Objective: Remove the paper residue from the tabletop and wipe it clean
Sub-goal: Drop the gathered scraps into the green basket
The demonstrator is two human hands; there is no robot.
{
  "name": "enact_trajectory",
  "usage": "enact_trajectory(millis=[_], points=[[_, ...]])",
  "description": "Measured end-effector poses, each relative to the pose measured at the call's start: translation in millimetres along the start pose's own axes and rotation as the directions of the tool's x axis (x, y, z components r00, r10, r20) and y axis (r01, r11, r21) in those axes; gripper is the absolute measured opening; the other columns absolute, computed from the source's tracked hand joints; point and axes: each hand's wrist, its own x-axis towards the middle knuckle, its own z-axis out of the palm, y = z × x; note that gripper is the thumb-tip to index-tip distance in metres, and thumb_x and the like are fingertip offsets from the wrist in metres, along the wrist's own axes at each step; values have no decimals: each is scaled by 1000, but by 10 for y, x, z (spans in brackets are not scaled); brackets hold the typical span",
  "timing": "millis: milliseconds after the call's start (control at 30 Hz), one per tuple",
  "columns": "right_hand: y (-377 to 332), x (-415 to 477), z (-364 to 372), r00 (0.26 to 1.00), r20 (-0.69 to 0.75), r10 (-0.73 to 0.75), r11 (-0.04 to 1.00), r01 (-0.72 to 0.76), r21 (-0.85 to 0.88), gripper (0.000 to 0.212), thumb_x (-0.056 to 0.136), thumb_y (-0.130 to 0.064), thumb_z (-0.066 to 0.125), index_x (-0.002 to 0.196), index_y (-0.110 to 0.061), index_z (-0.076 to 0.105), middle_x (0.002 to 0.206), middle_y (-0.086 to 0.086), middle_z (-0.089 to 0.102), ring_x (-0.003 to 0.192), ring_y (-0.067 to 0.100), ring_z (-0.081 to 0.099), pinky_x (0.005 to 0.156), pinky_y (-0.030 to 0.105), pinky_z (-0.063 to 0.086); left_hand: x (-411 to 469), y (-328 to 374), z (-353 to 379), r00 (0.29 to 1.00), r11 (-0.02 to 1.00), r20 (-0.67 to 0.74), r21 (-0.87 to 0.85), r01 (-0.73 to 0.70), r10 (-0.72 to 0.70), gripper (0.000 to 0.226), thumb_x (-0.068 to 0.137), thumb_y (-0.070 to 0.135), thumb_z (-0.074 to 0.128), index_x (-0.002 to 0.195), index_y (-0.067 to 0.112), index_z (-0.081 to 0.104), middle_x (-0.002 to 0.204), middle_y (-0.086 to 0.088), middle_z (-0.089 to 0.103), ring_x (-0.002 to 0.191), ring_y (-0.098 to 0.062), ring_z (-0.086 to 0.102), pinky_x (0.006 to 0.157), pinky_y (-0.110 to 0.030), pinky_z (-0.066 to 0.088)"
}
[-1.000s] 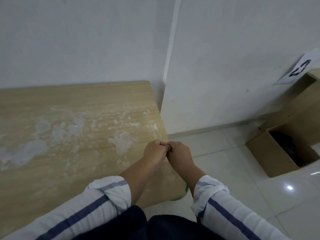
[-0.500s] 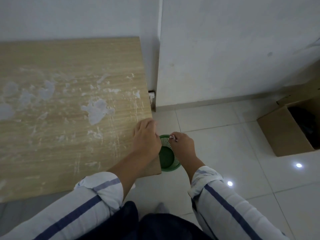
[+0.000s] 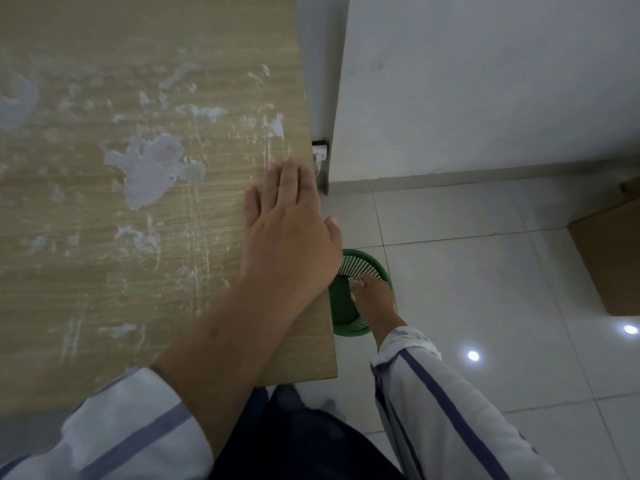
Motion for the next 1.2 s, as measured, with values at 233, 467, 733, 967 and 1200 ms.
enact_trajectory(millis=[233,467,733,967,1200], points=[[96,160,108,997,7,77,996,-77,-41,32,95,-13,44,124,-3,50,122,11,56,113,27,53,92,31,43,0,-3,-18,1000,1000,11,-2,-17,17,70,94,38,32,149,14,-5,158,-5,-9,145,-22,-13,116,-40,-7],[144,176,133,993,-78,88,988,-97,-118,25,97,-16,42,109,-3,59,106,12,65,95,24,62,77,25,47,-9,-8,-43,1000,1000,18,-16,-25,25,71,94,39,34,149,14,-5,158,-5,-8,145,-22,-12,117,-41,-7],[215,302,213,986,-139,97,995,-95,21,23,88,-8,50,102,-3,66,105,17,66,100,32,60,88,38,50,-13,-13,-46,999,999,22,-34,-30,31,71,95,39,34,149,16,-5,158,-4,-9,145,-21,-13,117,-41,-8],[227,434,331,976,-176,128,986,-106,127,16,88,-3,52,95,-9,65,96,6,67,76,15,54,62,18,42,-14,-16,-40,999,998,16,-46,-34,35,71,94,39,36,149,17,-4,158,-3,-9,145,-20,-14,117,-40,-8],[289,469,338,981,-173,91,976,-53,212,18,90,-8,49,100,-14,62,90,-2,58,75,11,50,54,14,32,-15,-21,-38,999,998,3,-51,-42,42,72,94,39,37,149,17,-3,158,-3,-8,145,-20,-12,116,-41,-8]])
